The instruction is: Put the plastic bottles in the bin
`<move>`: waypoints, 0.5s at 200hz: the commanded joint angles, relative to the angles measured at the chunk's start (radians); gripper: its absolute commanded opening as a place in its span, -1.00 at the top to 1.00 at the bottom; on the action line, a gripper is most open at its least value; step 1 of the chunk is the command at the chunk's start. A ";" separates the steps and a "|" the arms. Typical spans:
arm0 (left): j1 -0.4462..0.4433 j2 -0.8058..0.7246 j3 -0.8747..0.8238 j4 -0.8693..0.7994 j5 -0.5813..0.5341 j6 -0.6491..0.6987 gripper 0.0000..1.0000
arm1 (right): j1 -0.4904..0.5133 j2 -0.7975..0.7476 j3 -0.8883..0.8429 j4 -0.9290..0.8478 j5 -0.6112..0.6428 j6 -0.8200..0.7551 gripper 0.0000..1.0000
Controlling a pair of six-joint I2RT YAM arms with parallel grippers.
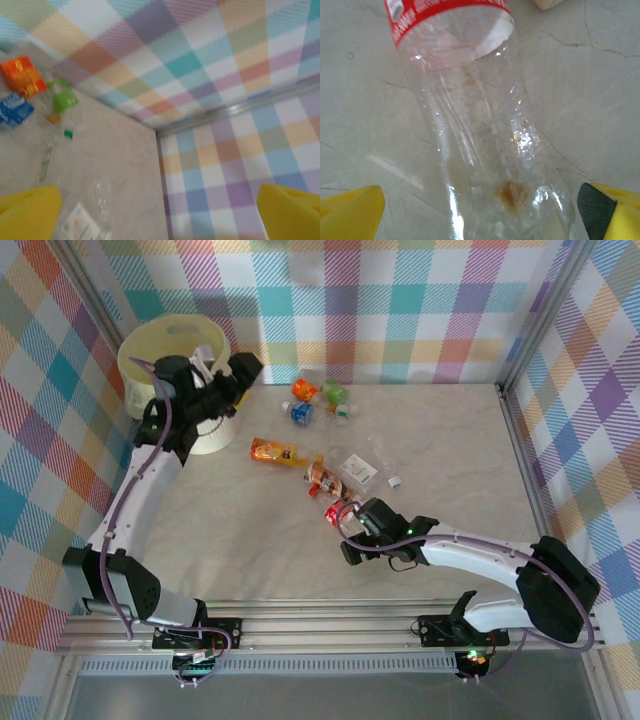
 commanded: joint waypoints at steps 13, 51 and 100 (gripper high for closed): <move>-0.107 -0.095 -0.125 -0.019 0.016 0.096 -1.00 | -0.004 0.056 -0.015 0.011 -0.033 -0.040 -0.99; -0.203 -0.129 -0.269 0.040 -0.063 0.108 -1.00 | -0.003 0.106 -0.028 0.072 -0.083 -0.067 -0.96; -0.257 -0.096 -0.339 0.101 -0.118 0.070 -1.00 | -0.002 0.158 -0.013 0.075 -0.024 -0.033 -0.71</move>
